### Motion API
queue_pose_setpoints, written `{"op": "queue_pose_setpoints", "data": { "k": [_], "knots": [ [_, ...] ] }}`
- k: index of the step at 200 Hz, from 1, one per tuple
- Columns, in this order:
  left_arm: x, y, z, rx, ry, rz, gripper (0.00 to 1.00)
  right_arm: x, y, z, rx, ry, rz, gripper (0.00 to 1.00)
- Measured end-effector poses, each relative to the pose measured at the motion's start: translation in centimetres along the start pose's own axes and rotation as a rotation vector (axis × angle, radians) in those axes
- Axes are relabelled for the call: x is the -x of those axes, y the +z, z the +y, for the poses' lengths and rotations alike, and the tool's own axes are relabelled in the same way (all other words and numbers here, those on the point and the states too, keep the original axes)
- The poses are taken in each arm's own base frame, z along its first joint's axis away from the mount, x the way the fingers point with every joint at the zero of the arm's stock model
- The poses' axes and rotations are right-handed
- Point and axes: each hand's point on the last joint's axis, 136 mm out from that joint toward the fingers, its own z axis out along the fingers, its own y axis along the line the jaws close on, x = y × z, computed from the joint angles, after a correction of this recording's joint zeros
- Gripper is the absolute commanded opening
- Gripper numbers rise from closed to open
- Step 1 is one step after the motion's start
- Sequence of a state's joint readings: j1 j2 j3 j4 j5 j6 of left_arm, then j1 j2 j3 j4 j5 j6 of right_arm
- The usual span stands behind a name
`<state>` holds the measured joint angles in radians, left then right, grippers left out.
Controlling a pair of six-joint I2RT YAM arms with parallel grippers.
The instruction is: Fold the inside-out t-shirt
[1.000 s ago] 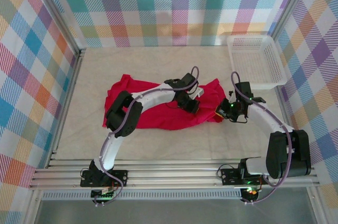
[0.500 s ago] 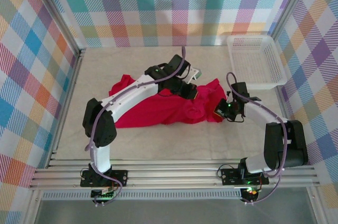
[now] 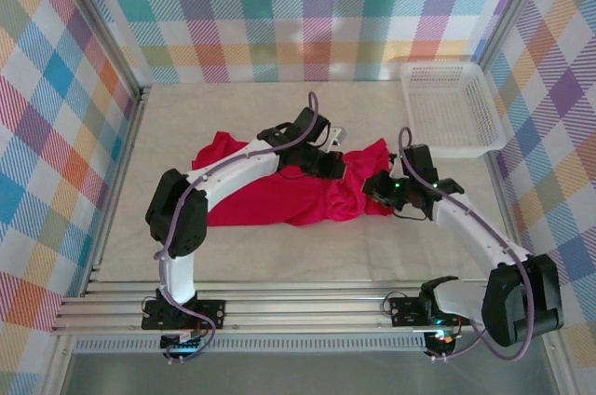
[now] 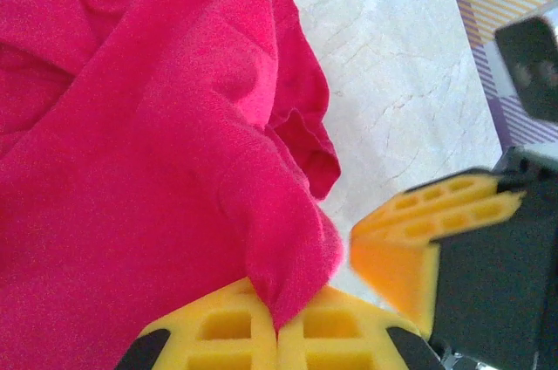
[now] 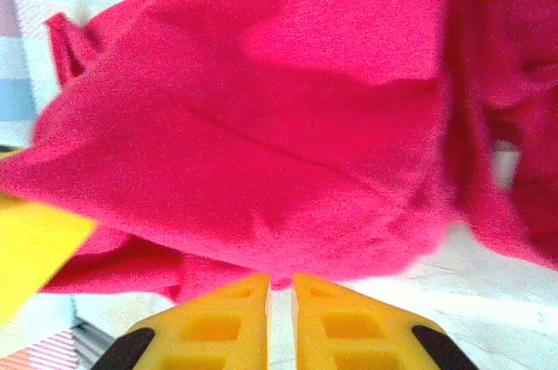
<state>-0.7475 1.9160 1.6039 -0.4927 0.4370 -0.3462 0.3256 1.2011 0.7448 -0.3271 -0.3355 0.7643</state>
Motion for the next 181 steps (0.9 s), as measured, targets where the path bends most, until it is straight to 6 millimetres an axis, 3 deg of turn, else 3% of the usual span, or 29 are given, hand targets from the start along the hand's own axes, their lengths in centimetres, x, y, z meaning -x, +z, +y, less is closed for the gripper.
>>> {"op": "queue_pose_setpoints", "data": {
  "k": [20,41,77,114,128,140,153,181],
  "knots": [
    [0.0,0.0,0.0,0.001,-0.015,0.001,0.00,-0.7,2.3,1.4,0.029,0.009,0.032,0.17],
    [0.1,-0.1,0.2,0.003,-0.031,-0.001,0.00,-1.1,4.8,0.9,0.004,0.058,0.052,0.19],
    [0.2,-0.1,0.5,0.005,-0.044,-0.004,0.00,0.6,7.1,-1.2,-0.075,0.171,-0.021,0.45],
    [0.1,-0.1,0.8,0.010,-0.050,0.000,0.00,2.6,8.4,-0.8,-0.084,0.200,-0.077,0.48],
    [0.0,0.0,0.8,0.010,-0.050,0.001,0.00,3.2,8.9,-0.8,-0.085,0.211,-0.091,0.41],
    [0.0,-0.1,1.0,0.012,-0.055,0.001,0.00,3.5,9.4,-0.9,-0.088,0.224,-0.099,0.18],
    [0.0,-0.1,1.1,0.013,-0.060,0.000,0.00,3.8,9.9,-1.0,-0.094,0.235,-0.103,0.01],
    [0.8,-0.6,2.4,0.021,-0.091,-0.018,0.00,3.5,10.2,-1.4,-0.104,0.247,-0.084,0.00]
  ]
}}
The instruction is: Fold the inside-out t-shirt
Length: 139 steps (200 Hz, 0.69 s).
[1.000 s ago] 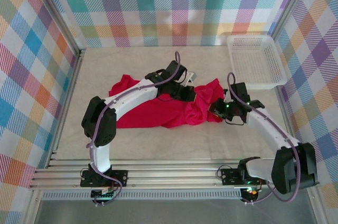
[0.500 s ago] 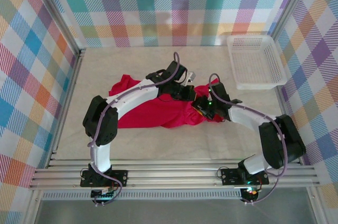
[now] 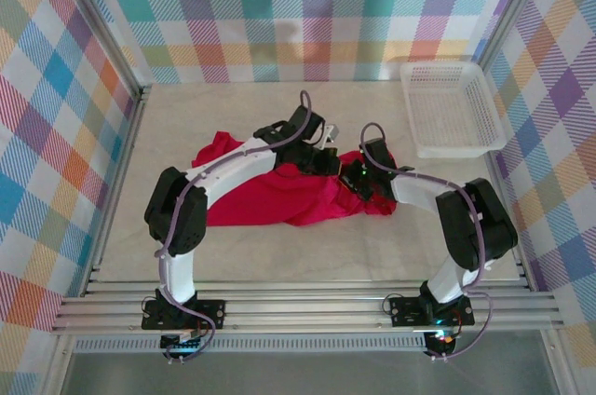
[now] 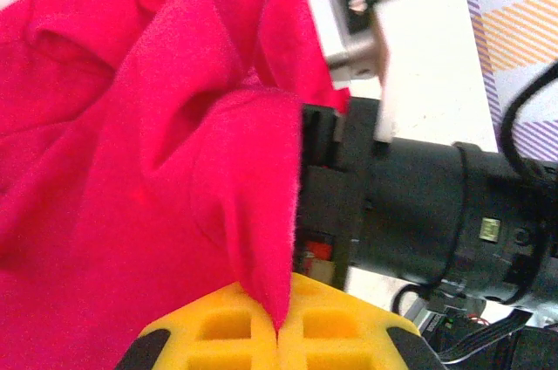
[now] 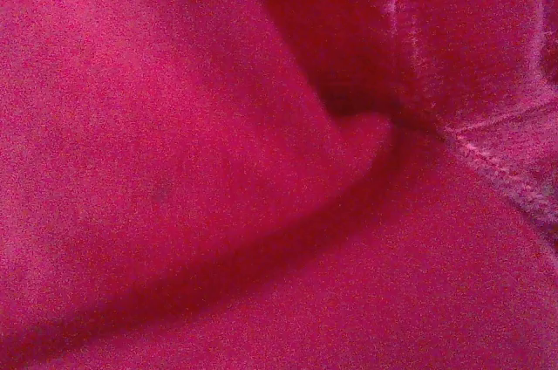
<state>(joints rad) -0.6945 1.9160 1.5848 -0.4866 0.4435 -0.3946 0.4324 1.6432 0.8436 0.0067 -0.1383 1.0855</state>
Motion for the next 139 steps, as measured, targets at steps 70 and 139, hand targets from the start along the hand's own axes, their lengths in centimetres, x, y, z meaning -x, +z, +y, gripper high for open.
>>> {"op": "queue_pose_setpoints", "data": {
  "k": [70,139],
  "knots": [
    [3.2,-0.2,7.3,0.061,-0.134,-0.052,0.00,-1.7,-16.7,5.1,0.278,-0.296,-0.128,0.00],
    [0.6,3.3,6.4,0.020,-0.173,0.045,0.00,-7.1,-13.7,-10.4,0.137,-0.151,-0.144,0.20]
  ]
}}
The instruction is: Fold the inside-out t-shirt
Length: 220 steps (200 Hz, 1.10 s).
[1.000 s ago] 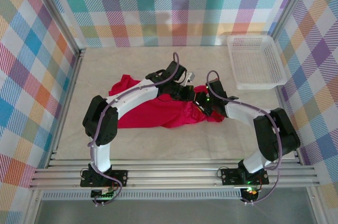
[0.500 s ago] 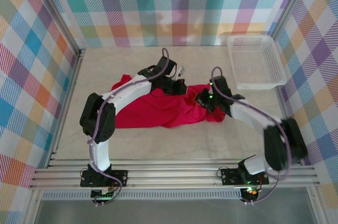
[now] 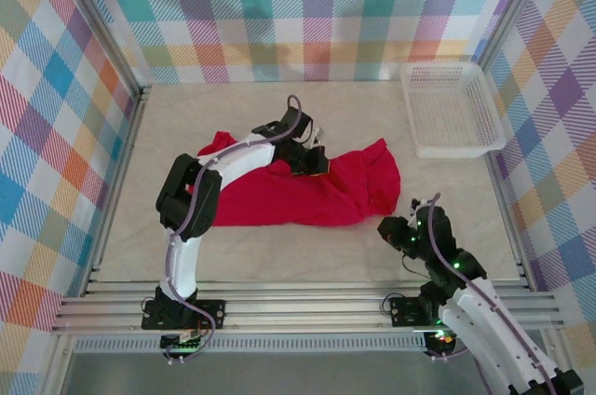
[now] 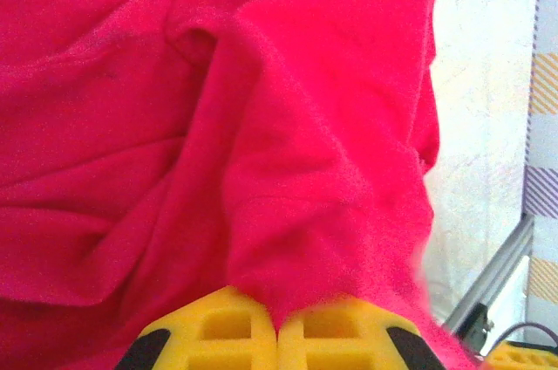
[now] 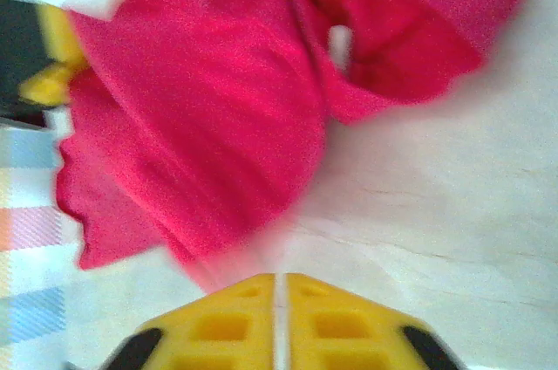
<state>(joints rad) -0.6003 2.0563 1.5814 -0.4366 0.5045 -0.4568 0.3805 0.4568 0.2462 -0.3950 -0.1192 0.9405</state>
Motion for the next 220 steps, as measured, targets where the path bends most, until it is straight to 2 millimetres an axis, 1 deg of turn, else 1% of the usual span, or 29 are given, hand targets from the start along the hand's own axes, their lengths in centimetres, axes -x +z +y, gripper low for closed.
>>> {"op": "queue_pose_setpoints", "data": {
  "k": [6,12,29,41,54,72,83,89,103,119,145,165,174,181,185,196,202,211,220],
  "knots": [
    [0.1,0.0,0.0,0.001,0.001,-0.005,0.00,-0.3,0.2,-0.7,-0.027,0.015,0.010,0.24],
    [0.2,0.0,0.1,0.006,-0.001,-0.010,0.00,-0.4,0.4,-1.1,-0.053,0.023,0.022,0.24],
    [0.4,0.1,-0.1,0.005,0.001,-0.021,0.00,-0.3,0.9,-1.3,-0.117,0.025,0.061,0.25],
    [0.4,0.2,-0.3,0.002,-0.002,-0.025,0.00,0.3,1.1,-0.5,-0.145,0.012,0.084,0.25],
    [0.2,0.3,-0.7,-0.002,0.000,-0.022,0.00,1.3,1.5,0.9,-0.147,-0.011,0.091,0.23],
    [-0.2,0.7,-1.3,-0.010,0.009,-0.016,0.00,2.4,2.2,3.0,-0.115,-0.035,0.095,0.23],
    [-0.4,0.9,-1.6,-0.015,0.013,-0.015,0.00,2.9,2.8,4.0,-0.096,-0.045,0.102,0.25],
    [-0.5,1.0,-1.6,-0.015,0.011,-0.013,0.00,3.0,3.2,4.5,-0.088,-0.049,0.113,0.29],
    [-0.9,1.2,-1.5,-0.011,0.007,-0.004,0.00,3.0,4.5,5.6,-0.075,-0.070,0.143,0.42],
    [-1.1,1.3,-1.2,-0.006,0.003,0.001,0.00,3.0,6.2,6.4,-0.073,-0.079,0.170,0.50],
    [-1.2,1.3,-1.1,-0.004,0.002,0.002,0.00,3.2,9.2,6.9,-0.070,-0.068,0.205,0.56],
    [-1.1,1.1,-1.2,-0.003,0.004,-0.003,0.00,3.2,11.2,6.9,-0.082,-0.036,0.221,0.56],
    [-1.1,1.0,-1.3,-0.005,0.006,-0.005,0.00,3.4,12.1,6.8,-0.089,-0.020,0.221,0.53],
    [-1.0,0.9,-1.4,-0.007,0.007,-0.008,0.00,3.6,12.6,6.8,-0.093,-0.010,0.216,0.47],
    [-1.0,0.8,-1.5,-0.007,0.008,-0.008,0.00,3.8,13.0,6.8,-0.096,-0.003,0.213,0.39],
    [-1.1,0.5,-1.6,-0.010,0.009,-0.011,0.00,4.1,13.9,7.0,-0.096,0.015,0.206,0.12],
    [-1.1,0.4,-1.6,-0.010,0.009,-0.014,0.00,4.4,14.3,7.1,-0.097,0.019,0.205,0.01],
    [-0.9,0.1,-1.5,-0.011,0.007,-0.019,0.00,4.7,15.0,7.5,-0.096,0.027,0.202,0.00],
    [-0.9,-0.2,-1.4,-0.011,0.004,-0.023,0.00,5.0,15.2,7.9,-0.091,0.029,0.200,0.00]
  ]
}}
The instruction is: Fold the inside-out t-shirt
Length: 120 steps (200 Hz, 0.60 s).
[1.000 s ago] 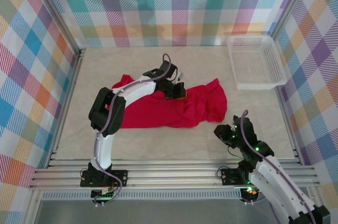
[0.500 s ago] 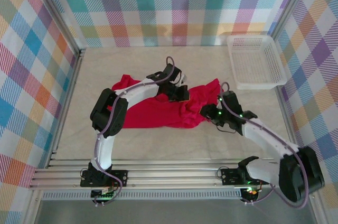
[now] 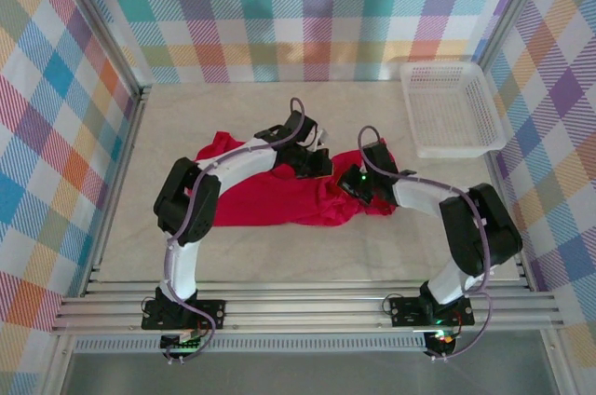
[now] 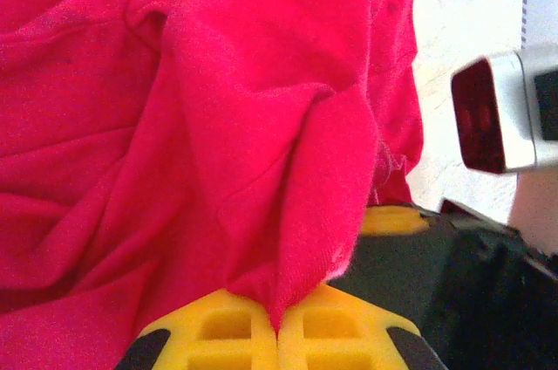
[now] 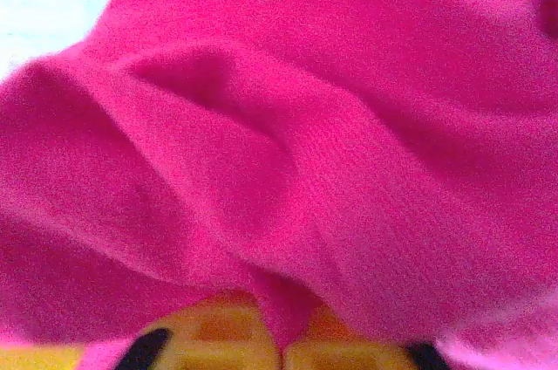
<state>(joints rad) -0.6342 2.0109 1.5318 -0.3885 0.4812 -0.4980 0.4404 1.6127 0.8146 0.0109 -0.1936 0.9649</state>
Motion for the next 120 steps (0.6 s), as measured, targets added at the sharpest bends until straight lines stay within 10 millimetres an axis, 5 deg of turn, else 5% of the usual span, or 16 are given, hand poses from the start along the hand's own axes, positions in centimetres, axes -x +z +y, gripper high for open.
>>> {"op": "queue_pose_setpoints", "data": {
  "k": [25,60,82,120],
  "knots": [
    [0.2,-0.8,1.2,0.012,-0.025,-0.010,0.00,-0.2,-1.8,0.6,0.011,-0.024,-0.011,0.00],
    [0.3,-1.4,2.6,-0.004,-0.061,-0.003,0.00,-2.0,-8.5,0.3,0.091,-0.125,-0.080,0.00],
    [-0.8,-0.9,0.2,-0.074,-0.023,0.026,0.00,-2.9,-10.4,-2.4,0.084,-0.128,-0.109,0.00],
    [-3.6,0.4,-1.1,-0.115,-0.004,0.093,0.00,-4.4,-10.1,-7.4,-0.019,-0.049,-0.100,0.01]
  ]
}}
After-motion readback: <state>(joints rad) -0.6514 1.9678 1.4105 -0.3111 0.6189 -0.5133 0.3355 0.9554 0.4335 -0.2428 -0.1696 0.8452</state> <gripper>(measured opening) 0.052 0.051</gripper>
